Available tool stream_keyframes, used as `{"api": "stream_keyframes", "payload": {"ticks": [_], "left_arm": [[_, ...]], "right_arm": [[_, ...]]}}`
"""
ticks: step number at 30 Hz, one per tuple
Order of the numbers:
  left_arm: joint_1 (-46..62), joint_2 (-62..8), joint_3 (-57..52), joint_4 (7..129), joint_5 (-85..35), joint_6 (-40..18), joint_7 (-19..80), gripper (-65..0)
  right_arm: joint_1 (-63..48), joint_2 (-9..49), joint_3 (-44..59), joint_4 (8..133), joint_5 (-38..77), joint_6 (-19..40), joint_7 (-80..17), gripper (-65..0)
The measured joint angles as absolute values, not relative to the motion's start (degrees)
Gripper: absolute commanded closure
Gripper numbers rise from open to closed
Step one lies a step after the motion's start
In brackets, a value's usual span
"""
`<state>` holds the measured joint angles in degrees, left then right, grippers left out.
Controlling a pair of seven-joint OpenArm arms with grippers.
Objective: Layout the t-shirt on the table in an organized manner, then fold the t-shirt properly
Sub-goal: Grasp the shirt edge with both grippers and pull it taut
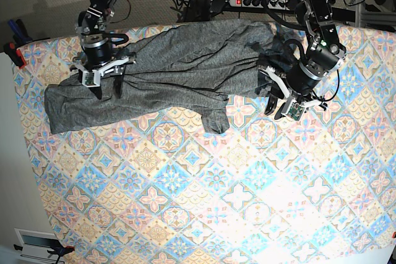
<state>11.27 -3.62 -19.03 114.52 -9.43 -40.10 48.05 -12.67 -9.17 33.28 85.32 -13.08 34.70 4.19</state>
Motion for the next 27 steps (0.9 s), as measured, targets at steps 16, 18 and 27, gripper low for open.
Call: {"api": "stream_keyframes", "payload": {"ticks": [16, 18, 27], "left_arm": [[11.11, -3.49, -19.05, 114.52, -9.26, -40.1, 48.05, -15.1], [11.11, -3.49, -19.03, 114.52, -9.26, -40.1, 48.05, -15.1], [11.11, -3.49, -19.03, 114.17, -9.28, -40.1, 48.03, -15.1]], "right_arm": [[-13.78, -8.91, 26.89, 85.14, -13.06, 34.94, 3.97, -2.6], [-13.78, -8.91, 27.03, 85.43, -13.08, 34.92, 3.97, 0.0], [-13.5, -8.88, 27.16, 97.78, -13.23, 34.76, 4.38, 0.0]]}}
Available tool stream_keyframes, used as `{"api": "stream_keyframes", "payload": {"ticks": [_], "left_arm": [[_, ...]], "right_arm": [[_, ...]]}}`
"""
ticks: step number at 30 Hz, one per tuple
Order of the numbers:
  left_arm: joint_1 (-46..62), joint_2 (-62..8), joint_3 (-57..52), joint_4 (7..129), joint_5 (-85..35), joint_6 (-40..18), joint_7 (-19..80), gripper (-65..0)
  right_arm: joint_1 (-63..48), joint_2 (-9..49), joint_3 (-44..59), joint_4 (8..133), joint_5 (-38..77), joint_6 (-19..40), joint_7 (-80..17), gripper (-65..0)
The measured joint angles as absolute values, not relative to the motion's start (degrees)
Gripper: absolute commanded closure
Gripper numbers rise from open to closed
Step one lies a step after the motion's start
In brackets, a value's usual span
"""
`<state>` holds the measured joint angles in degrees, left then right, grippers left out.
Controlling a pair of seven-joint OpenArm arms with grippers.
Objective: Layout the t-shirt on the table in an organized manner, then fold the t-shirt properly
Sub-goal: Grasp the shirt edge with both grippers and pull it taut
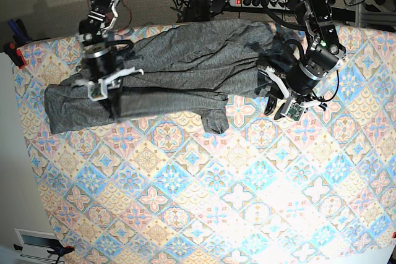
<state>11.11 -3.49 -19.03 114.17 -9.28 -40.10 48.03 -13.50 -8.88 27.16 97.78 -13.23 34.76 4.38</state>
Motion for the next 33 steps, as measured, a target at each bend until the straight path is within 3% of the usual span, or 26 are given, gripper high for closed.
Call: {"api": "stream_keyframes", "payload": {"ticks": [7, 17, 24, 29, 33], "left_arm": [[11.11, -3.42, -19.03, 113.93, -9.21, -40.1, 48.05, -15.1], [11.27, -3.36, -19.03, 113.08, -8.99, -40.07, 48.21, -15.1], [11.29, -3.77, -9.85, 106.0, -9.08, -39.97, 48.05, -15.1], [10.81, -3.81, -9.39, 99.42, -9.17, -39.81, 47.46, -15.1], [11.64, -4.14, -9.37, 95.57, -8.36, -39.64, 43.22, -15.1]], "right_arm": [[-13.63, -8.99, 28.6, 106.08, -13.08, 32.38, 4.56, 0.0], [-15.11, -9.23, 33.47, 106.87, -13.23, 31.68, 18.79, 0.0], [-15.57, -9.23, 34.24, 106.87, -13.23, 31.66, 23.44, 0.0], [-15.7, -9.28, 36.99, 106.85, -12.95, 22.39, 30.24, 0.0], [-15.55, -9.32, 38.54, 106.83, -13.1, 23.0, 31.51, 0.0]]}}
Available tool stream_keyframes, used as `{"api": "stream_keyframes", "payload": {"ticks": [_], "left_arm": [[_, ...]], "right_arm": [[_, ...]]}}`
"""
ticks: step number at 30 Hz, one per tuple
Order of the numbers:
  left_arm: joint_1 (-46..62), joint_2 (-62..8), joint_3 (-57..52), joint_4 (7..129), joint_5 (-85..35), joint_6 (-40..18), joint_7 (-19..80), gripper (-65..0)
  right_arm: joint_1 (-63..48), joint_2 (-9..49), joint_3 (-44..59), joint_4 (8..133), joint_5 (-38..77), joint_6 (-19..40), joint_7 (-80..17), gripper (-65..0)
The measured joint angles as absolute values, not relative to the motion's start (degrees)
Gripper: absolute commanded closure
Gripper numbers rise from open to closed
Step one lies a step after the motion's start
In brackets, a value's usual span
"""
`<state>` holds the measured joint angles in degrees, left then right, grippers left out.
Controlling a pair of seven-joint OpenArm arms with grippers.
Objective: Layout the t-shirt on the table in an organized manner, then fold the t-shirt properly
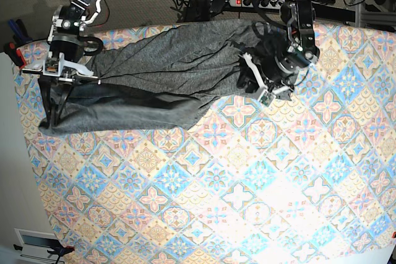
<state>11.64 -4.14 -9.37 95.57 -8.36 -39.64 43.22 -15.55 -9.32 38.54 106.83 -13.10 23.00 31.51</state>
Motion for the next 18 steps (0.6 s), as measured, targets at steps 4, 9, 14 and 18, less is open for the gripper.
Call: {"api": "stream_keyframes", "payload": {"ticks": [4, 9, 14, 18], "left_arm": [[12.23, -4.43, -8.99, 94.83, -4.47, -39.81, 40.69, -15.1], [12.36, -4.29, -9.04, 94.7, -2.26, -40.07, 40.47, -15.1], [12.43, -4.27, -9.04, 94.7, -2.31, -40.05, 40.45, -15.1], [12.43, -4.29, -9.04, 94.7, -2.33, -40.07, 40.47, -15.1]], "right_arm": [[-15.27, -9.26, 41.21, 106.83, -12.84, 22.31, 31.7, 0.0], [-15.22, -9.56, 41.12, 106.74, -12.95, 16.53, 31.77, 0.0], [-15.25, -9.21, 41.28, 106.65, -12.6, 11.81, 31.75, 0.0], [-15.07, -9.32, 41.25, 104.09, -12.8, 12.03, 31.55, 0.0]]}}
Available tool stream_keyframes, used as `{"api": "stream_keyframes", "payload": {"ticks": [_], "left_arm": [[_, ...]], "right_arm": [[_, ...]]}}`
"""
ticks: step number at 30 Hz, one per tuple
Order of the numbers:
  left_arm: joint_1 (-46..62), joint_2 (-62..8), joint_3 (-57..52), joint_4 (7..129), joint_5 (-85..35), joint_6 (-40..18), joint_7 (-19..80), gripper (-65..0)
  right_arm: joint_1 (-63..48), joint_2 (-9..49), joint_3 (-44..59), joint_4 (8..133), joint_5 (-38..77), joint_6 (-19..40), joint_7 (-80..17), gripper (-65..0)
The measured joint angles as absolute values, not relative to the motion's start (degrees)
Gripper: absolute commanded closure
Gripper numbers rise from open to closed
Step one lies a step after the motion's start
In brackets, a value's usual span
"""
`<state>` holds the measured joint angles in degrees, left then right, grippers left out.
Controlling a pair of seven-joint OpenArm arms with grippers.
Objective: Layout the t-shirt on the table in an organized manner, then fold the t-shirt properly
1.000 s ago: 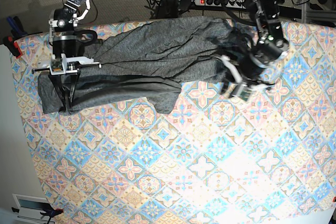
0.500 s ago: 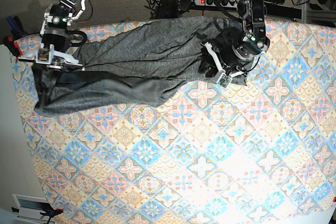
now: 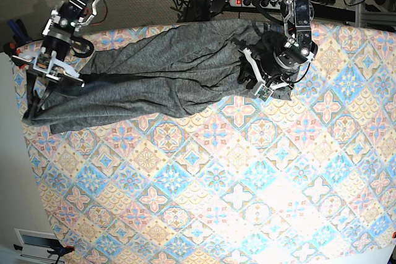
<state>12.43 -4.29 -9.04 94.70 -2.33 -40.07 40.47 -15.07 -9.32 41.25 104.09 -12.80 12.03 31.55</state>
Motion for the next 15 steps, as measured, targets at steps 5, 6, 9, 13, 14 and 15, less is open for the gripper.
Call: {"api": "stream_keyframes", "payload": {"ticks": [5, 6, 9, 13, 14, 15], "left_arm": [[12.56, -4.27, -9.04, 94.7, -2.31, -40.07, 40.32, -15.1], [12.56, -4.27, -9.04, 94.72, -2.31, -40.07, 40.32, -15.1], [12.58, -4.27, -9.04, 94.76, -2.33, -40.07, 40.32, -15.1], [12.62, -4.29, -9.04, 94.76, -2.33, -40.05, 40.29, -15.1], [12.6, -4.27, -9.04, 94.76, -2.31, -40.05, 40.32, -15.1], [12.56, -4.27, -9.04, 94.76, -2.31, -40.05, 40.34, -15.1]], "right_arm": [[-15.07, -9.17, 41.25, 100.68, -12.53, 11.88, 31.22, 0.0], [-15.07, -9.21, 41.25, 99.92, -12.47, 11.92, 28.84, 0.0], [-15.16, -9.37, 41.25, 98.41, -12.88, 11.99, 22.61, 0.0], [-15.18, -9.06, 40.6, 98.41, -12.78, 11.94, 21.52, 0.0], [-15.2, -8.99, 40.1, 98.39, -12.8, 11.94, 20.4, 0.0], [-15.14, -8.99, 39.38, 98.02, -12.67, 11.94, 19.57, 0.0]]}}
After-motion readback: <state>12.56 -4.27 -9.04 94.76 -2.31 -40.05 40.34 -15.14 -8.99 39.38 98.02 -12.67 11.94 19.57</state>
